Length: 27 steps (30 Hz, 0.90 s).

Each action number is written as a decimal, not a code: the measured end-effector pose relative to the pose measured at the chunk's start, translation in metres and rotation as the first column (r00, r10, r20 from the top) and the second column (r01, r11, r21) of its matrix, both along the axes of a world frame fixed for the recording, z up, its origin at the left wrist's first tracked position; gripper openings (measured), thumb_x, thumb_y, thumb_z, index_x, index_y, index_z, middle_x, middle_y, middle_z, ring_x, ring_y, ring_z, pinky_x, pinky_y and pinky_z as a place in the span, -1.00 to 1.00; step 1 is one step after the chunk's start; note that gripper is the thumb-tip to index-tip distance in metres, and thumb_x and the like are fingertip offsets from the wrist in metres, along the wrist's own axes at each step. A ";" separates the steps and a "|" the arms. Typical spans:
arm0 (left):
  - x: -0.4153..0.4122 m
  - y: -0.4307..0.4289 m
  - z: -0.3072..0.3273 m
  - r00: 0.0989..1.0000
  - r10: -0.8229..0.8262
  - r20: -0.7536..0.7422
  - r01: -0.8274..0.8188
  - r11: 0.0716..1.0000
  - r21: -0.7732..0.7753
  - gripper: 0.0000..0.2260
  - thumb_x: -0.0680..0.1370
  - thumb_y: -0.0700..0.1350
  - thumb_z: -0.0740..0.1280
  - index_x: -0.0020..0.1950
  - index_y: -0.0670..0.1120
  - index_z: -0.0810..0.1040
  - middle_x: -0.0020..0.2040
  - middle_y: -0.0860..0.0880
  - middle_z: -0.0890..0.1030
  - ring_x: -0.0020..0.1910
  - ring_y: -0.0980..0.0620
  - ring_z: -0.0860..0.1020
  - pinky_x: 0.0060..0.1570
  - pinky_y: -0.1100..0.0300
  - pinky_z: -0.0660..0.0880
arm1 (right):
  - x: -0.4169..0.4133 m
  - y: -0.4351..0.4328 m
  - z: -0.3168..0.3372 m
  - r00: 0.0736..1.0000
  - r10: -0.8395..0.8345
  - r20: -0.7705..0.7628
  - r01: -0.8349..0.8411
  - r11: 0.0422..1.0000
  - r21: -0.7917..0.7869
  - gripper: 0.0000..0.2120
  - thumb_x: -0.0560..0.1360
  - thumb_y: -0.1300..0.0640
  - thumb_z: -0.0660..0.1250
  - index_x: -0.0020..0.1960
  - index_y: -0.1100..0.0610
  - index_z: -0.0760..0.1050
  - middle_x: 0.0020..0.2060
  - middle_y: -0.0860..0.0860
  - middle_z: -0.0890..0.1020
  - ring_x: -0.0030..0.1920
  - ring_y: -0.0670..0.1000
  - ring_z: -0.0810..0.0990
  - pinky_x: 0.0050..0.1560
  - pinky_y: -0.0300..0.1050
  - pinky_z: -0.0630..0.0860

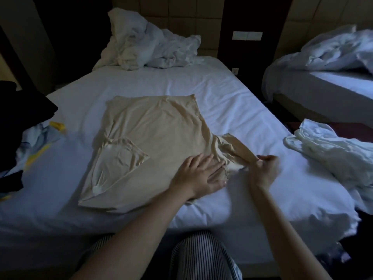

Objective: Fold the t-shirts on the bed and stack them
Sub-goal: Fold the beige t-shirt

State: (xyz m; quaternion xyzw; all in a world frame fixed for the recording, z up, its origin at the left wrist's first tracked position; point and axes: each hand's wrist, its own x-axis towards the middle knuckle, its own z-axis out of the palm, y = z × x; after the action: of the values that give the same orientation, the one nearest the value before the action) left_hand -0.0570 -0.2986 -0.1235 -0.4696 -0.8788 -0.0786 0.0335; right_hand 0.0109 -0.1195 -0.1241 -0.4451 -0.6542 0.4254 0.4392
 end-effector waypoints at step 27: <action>-0.007 0.001 -0.002 0.992 -0.125 -0.014 0.124 0.959 0.254 -0.50 0.53 0.12 0.02 0.39 -0.04 0.41 0.33 -0.08 0.50 0.31 -0.06 0.48 0.25 -0.18 0.40 | -0.007 -0.005 0.011 0.983 0.105 0.148 -0.106 0.994 0.001 -0.48 0.35 -0.06 0.00 0.10 0.12 0.57 0.08 0.11 0.60 0.22 0.09 0.46 0.45 -0.01 0.00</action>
State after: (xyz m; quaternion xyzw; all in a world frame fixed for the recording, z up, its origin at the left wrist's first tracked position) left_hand -0.0636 -0.2975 -0.1250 -0.5155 -0.8302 -0.1931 0.0876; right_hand 0.0039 -0.1248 -0.1134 -0.4381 -0.7094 0.4113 0.3682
